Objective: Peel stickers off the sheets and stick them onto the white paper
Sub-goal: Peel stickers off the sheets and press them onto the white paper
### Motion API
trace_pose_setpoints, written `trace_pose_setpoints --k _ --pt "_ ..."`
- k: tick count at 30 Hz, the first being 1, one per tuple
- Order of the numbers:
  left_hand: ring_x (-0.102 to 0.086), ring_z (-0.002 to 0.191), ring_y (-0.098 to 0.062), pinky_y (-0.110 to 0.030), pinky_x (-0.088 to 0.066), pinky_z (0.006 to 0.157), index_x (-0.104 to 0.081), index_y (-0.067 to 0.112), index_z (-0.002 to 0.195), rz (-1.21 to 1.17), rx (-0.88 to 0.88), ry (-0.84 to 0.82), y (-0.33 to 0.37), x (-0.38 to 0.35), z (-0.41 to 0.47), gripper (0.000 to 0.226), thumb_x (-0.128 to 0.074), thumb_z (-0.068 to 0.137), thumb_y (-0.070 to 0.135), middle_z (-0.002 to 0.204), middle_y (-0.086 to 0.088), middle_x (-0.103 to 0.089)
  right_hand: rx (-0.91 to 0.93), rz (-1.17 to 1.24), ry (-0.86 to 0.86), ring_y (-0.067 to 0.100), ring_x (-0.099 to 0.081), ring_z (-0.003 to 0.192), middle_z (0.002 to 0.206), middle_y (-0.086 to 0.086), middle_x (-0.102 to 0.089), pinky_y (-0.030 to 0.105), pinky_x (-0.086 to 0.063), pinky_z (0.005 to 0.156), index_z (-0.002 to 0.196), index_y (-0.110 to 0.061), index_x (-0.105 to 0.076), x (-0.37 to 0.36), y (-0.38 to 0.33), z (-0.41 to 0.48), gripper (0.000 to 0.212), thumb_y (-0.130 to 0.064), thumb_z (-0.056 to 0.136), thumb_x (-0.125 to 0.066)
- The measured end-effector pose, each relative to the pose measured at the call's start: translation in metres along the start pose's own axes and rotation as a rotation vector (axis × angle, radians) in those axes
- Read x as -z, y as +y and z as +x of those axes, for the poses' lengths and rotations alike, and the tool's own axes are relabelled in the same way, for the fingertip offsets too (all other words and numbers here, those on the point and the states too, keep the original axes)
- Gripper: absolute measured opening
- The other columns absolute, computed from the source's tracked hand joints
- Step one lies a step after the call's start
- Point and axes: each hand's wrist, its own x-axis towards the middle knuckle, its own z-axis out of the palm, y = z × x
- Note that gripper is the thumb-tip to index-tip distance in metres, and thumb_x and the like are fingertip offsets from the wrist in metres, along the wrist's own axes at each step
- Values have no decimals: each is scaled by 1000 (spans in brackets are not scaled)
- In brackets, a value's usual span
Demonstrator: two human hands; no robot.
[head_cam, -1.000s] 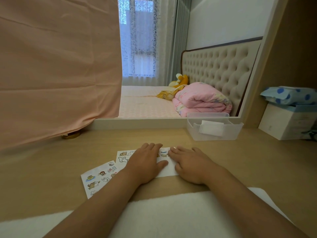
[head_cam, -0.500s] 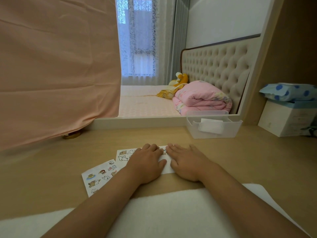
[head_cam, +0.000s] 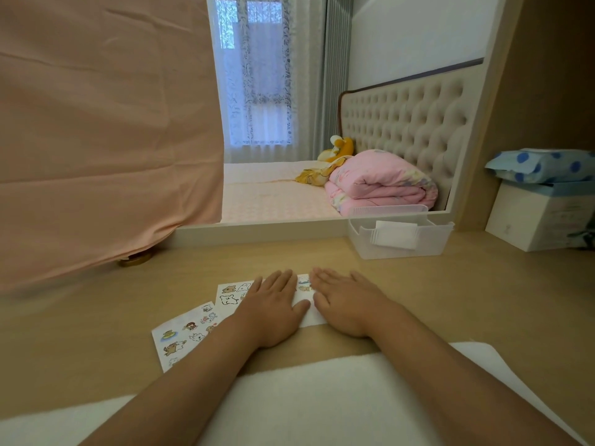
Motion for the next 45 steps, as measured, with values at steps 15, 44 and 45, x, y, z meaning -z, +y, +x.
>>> trace_pose_setpoints --k 15,44,45 --pt "11 153 -9 -31 5 124 4 17 160 -77 21 -64 -13 10 -7 68 -23 106 47 168 2 11 114 123 35 6 8 154 169 -6 8 32 3 126 162 -21 0 -9 -7 11 58 -37 109 -18" --pt "-52 122 -9 -33 -46 103 -54 34 137 -257 269 134 -127 74 -111 40 -52 97 32 139 12 -56 293 195 196 23 -42 137 149 -1 -51 40 -32 116 145 -28 -52 36 -157 19 45 -30 99 -51" --pt "-49 125 -10 -35 -44 105 -51 34 141 -231 270 111 -131 71 -118 46 -54 96 42 142 11 -53 295 169 176 23 -41 137 149 0 -49 41 -31 116 146 -27 -50 32 -165 21 47 -32 99 -51"
